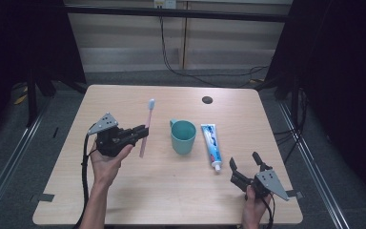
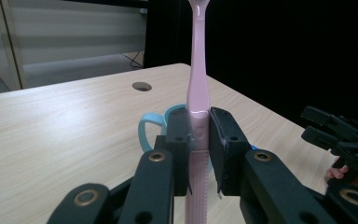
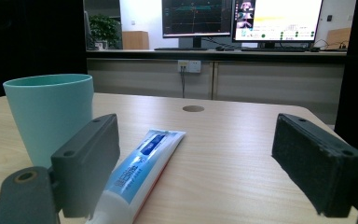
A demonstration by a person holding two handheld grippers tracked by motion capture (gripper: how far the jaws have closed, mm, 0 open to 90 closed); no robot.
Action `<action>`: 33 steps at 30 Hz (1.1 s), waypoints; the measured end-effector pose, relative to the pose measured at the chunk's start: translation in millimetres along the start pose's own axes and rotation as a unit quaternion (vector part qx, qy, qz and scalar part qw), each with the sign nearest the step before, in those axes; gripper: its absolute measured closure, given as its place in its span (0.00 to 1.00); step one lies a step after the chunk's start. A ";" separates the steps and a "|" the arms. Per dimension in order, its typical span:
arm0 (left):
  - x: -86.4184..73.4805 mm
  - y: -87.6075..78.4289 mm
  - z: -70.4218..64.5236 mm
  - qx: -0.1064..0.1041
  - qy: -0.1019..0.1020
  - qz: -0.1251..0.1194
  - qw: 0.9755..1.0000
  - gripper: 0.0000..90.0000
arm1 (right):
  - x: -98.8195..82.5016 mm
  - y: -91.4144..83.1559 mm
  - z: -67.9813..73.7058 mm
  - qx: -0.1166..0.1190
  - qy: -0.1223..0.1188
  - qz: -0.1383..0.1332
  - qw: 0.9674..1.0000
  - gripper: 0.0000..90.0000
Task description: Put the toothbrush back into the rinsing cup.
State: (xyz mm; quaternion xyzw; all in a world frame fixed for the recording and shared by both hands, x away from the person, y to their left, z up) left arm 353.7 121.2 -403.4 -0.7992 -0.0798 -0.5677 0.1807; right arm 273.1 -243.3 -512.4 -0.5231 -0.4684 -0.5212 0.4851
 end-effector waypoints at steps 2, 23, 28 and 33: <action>2.3 0.5 0.0 0.000 0.002 -0.003 1.000 0.88 | 0.0 0.0 0.0 0.000 0.000 0.000 1.000 0.16; 35.4 37.8 -5.1 -0.014 0.034 -0.003 0.999 0.88 | 0.2 0.0 0.1 0.001 -0.001 -0.003 1.000 0.16; 35.3 47.7 -2.1 -0.022 0.025 -0.004 0.999 0.88 | 0.1 -0.1 0.0 0.001 -0.001 -0.002 1.000 0.16; 36.3 55.2 -2.6 -0.029 0.026 -0.008 0.999 0.88 | 0.1 -0.3 0.1 0.003 -0.001 -0.002 1.000 0.16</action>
Point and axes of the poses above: each handheld gripper's, and its own axes: y roughly forward along the jaws, x roughly out of its top, z roughly to its left, the point moved 6 cm from there along y, roughly forward along the jaws, and after that the axes turned 15 degrees about -x, right-handed, at the moved point
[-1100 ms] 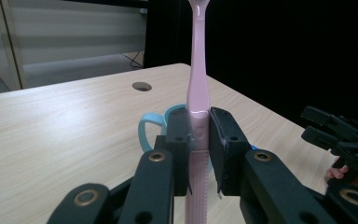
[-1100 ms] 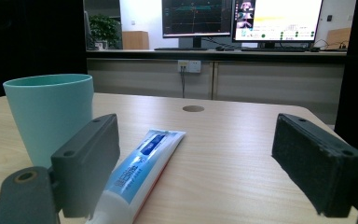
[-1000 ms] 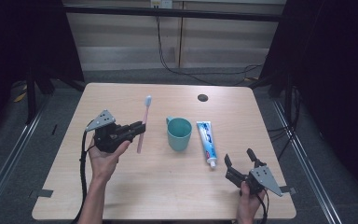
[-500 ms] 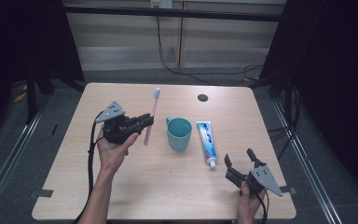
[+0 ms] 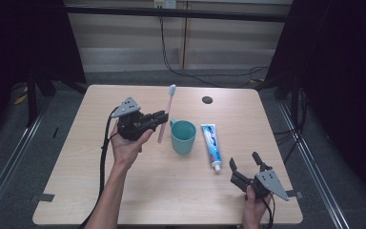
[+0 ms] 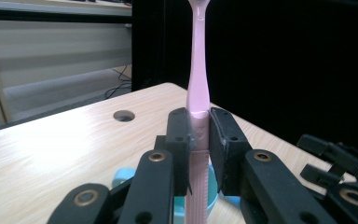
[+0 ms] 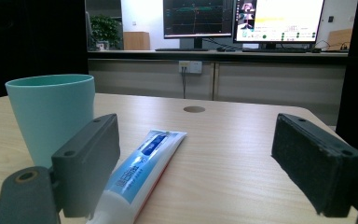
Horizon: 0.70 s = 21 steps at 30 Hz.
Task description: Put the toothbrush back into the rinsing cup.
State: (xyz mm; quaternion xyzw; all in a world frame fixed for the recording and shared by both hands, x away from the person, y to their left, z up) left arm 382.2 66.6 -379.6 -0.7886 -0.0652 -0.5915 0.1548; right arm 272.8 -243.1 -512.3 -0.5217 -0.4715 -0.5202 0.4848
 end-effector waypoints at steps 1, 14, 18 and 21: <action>0.8 1.3 0.6 -0.001 -0.001 -0.002 1.000 0.88 | 0.0 0.0 0.0 0.000 0.000 0.000 1.000 0.16; 7.9 25.2 9.7 0.010 -0.009 0.000 1.000 0.88 | 0.1 -0.4 0.3 0.001 0.002 0.000 1.000 0.16; 14.0 28.1 14.7 0.006 -0.013 -0.008 1.000 0.88 | 0.0 -0.4 0.3 0.003 0.001 0.000 1.000 0.16; 15.8 32.7 15.8 0.009 -0.009 -0.006 1.000 0.88 | 0.0 -0.3 0.2 0.004 -0.001 -0.001 1.000 0.16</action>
Point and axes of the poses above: each handheld gripper's, and its own axes: y roughly forward along the jaws, x roughly out of its top, z roughly to its left, the point moved 6 cm from there along y, roughly forward along the jaws, and after that the axes turned 15 degrees about -x, right-handed, at the moved point
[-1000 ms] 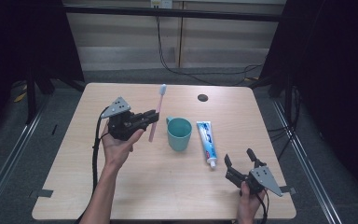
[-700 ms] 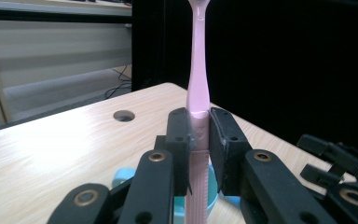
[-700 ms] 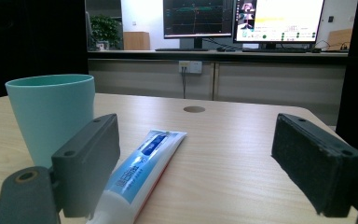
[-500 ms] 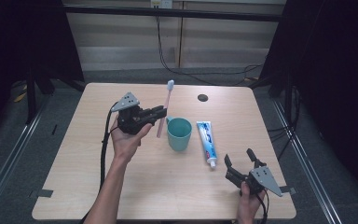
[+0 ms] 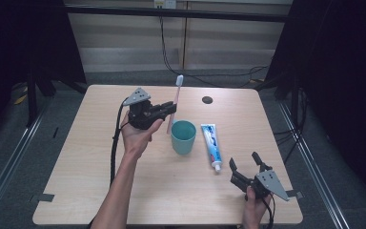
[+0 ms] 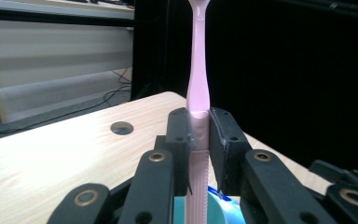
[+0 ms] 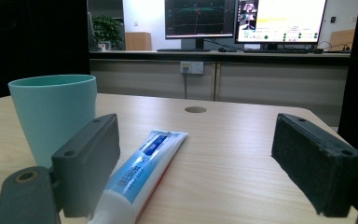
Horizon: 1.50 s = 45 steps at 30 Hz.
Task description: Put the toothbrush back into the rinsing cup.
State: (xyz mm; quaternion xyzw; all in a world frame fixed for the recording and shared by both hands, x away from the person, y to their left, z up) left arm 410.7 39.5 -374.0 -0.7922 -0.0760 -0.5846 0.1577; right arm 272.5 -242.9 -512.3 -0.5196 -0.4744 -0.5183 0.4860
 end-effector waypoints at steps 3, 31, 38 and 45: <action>0.0 4.4 1.4 -0.002 -0.003 -0.005 1.000 0.88 | 0.0 -0.1 0.0 0.001 0.000 0.001 1.000 0.16; -23.9 48.4 14.9 -0.023 0.003 0.025 0.999 0.88 | 0.1 0.3 0.0 0.000 0.001 0.000 1.000 0.16; -36.4 46.2 20.8 -0.031 -0.005 0.024 0.999 0.88 | 0.1 0.2 0.0 0.001 0.000 -0.001 1.000 0.16; -49.2 41.2 23.9 -0.027 -0.010 0.036 0.999 0.88 | 0.0 0.2 0.0 0.002 0.000 0.001 1.000 0.17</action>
Point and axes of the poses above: each handheld gripper's, and its own axes: y roughly forward along the jaws, x roughly out of its top, z roughly to its left, the point moved 6 cm from there along y, roughly forward along the jaws, and after that the axes turned 15 degrees about -x, right-handed, at the moved point
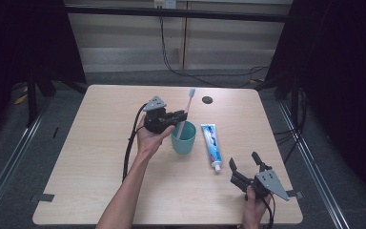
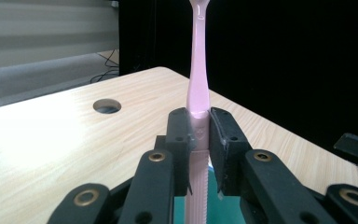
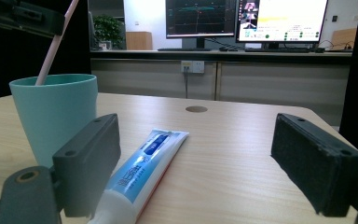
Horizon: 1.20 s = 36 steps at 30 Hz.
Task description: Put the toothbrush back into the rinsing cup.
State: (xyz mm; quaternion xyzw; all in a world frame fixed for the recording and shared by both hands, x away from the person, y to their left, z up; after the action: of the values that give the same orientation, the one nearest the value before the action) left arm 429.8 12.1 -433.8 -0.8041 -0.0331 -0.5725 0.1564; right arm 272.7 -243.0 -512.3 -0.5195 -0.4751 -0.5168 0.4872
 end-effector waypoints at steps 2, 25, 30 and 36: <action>-1.6 -2.4 0.1 -0.002 -0.003 -0.008 1.000 0.88 | 0.0 0.1 0.1 0.000 0.001 0.001 1.000 0.17; -18.9 -25.7 4.6 0.000 -0.019 0.010 1.000 0.87 | -0.1 0.4 0.1 0.000 0.001 0.003 1.000 0.16; -22.3 -36.5 2.9 -0.009 -0.028 0.014 0.999 0.72 | -0.1 0.4 0.1 -0.001 0.001 0.003 1.000 0.16; -22.4 -52.8 5.4 -0.002 -0.024 0.008 1.000 0.55 | -0.1 0.8 0.2 -0.002 0.002 0.005 1.000 0.16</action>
State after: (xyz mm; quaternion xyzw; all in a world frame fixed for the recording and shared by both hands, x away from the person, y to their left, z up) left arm 414.8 66.6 -445.0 -0.8182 -0.0288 -0.5520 0.1582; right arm 273.6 -242.8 -512.5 -0.5216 -0.4707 -0.5162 0.4898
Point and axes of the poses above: each handheld gripper's, and its own axes: y roughly forward along the jaws, x roughly out of its top, z roughly to its left, the point moved 6 cm from there along y, roughly forward along the jaws, and after that the axes turned 15 degrees about -x, right-handed, at the moved point
